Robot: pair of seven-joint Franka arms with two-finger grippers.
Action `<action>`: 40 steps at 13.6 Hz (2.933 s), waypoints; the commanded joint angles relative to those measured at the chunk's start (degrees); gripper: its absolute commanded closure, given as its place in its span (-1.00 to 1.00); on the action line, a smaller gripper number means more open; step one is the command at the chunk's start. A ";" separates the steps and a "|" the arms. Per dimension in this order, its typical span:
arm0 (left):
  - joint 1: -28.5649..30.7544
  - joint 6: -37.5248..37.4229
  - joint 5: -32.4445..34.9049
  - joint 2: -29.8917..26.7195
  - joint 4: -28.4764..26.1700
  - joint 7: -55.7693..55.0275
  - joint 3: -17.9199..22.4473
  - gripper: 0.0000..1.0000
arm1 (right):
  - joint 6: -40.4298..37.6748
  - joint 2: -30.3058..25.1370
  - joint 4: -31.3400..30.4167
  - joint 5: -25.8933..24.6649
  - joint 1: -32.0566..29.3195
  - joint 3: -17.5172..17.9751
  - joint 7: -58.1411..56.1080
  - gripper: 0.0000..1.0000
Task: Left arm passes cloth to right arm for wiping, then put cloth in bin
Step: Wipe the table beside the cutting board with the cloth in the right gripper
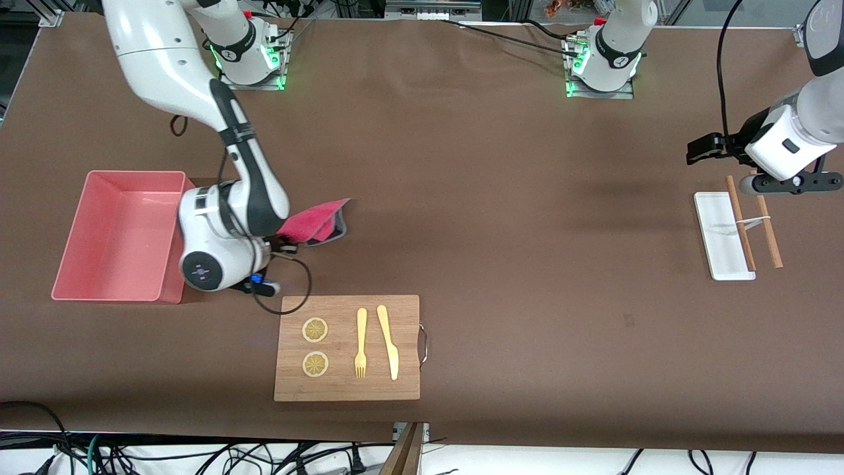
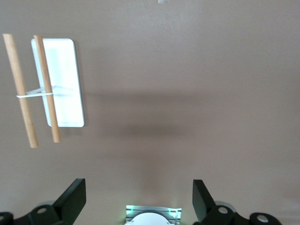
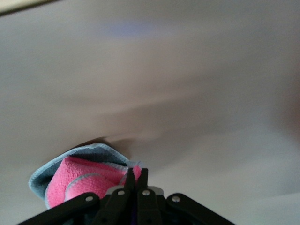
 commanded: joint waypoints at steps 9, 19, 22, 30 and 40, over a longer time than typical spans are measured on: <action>2.85 0.55 0.84 -1.82 4.93 0.09 0.10 -1.00 | 2.62 -1.15 -0.15 -4.16 4.98 -0.78 7.52 1.00; -12.63 5.84 -1.01 -1.30 4.75 -2.93 16.53 -1.00 | 17.91 0.52 0.72 8.39 23.89 -0.69 37.16 1.00; -11.74 5.83 -2.51 -1.12 4.75 -1.85 16.62 -1.00 | 24.83 0.61 1.34 12.43 26.01 1.67 42.09 1.00; -12.54 5.57 -3.74 2.92 6.77 -2.82 14.35 -1.00 | 21.90 0.78 0.20 12.71 18.65 2.83 30.10 1.00; -12.36 5.04 -3.56 3.01 7.92 -2.11 13.54 -1.00 | 3.27 -1.31 0.64 6.12 3.16 -4.80 -3.48 1.00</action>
